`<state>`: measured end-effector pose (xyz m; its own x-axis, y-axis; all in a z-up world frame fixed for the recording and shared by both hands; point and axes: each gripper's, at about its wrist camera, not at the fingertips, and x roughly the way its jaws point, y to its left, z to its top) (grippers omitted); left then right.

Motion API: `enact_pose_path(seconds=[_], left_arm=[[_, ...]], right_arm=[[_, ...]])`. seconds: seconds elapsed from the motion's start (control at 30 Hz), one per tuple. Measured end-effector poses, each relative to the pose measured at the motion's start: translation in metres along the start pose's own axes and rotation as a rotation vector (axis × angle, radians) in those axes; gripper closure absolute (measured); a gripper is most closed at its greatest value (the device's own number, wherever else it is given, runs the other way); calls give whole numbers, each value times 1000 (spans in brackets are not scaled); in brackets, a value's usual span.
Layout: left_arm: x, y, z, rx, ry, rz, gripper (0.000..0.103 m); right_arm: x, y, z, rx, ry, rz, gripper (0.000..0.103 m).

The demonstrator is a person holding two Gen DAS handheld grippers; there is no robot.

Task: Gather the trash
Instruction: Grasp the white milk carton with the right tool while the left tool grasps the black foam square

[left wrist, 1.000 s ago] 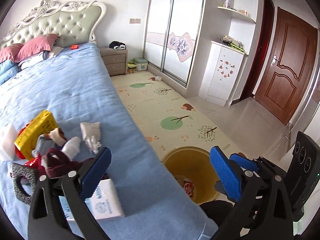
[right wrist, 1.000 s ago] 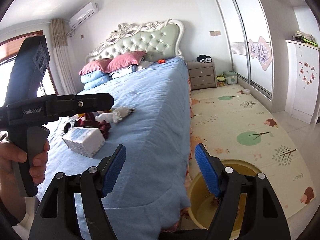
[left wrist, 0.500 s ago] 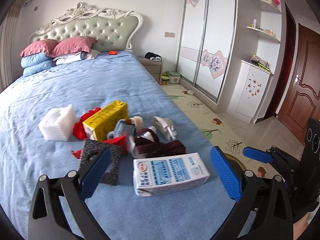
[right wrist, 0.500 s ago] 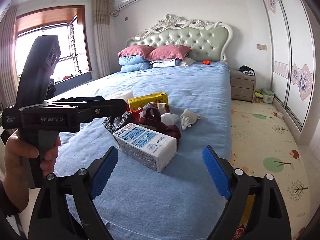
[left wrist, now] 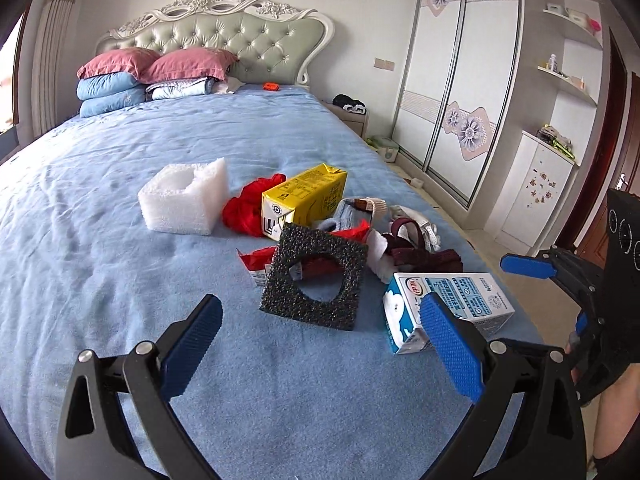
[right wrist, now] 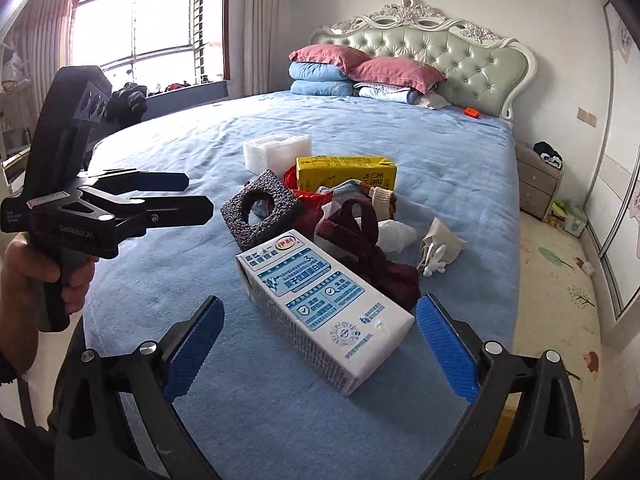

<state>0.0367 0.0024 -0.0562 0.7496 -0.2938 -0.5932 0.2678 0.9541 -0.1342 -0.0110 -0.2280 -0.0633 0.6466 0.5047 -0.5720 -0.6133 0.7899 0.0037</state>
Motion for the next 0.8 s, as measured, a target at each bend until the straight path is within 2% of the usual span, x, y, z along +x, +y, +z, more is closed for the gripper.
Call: enact_pose_path(seconds=[0.17, 0.27, 0.33, 0.5, 0.6, 0.7, 0.8], left_arm=[[12, 8, 3, -7, 21, 15, 4], [19, 10, 5, -7, 40, 12, 4], [23, 10, 5, -4, 49, 10, 4], [35, 10, 7, 11, 82, 8, 4], [44, 10, 8, 16, 109, -16, 4], [51, 8, 10, 21, 125, -29, 4], [57, 6, 12, 22, 140, -28, 4]], right_arm=[[14, -9, 11, -73, 32, 80, 12], [27, -10, 15, -128, 82, 101, 21], [35, -12, 16, -136, 129, 157, 32], [39, -11, 14, -177, 195, 222, 43], [36, -10, 14, -173, 208, 278, 44], [43, -11, 13, -124, 227, 290, 43], [49, -6, 9, -129, 220, 279, 48]])
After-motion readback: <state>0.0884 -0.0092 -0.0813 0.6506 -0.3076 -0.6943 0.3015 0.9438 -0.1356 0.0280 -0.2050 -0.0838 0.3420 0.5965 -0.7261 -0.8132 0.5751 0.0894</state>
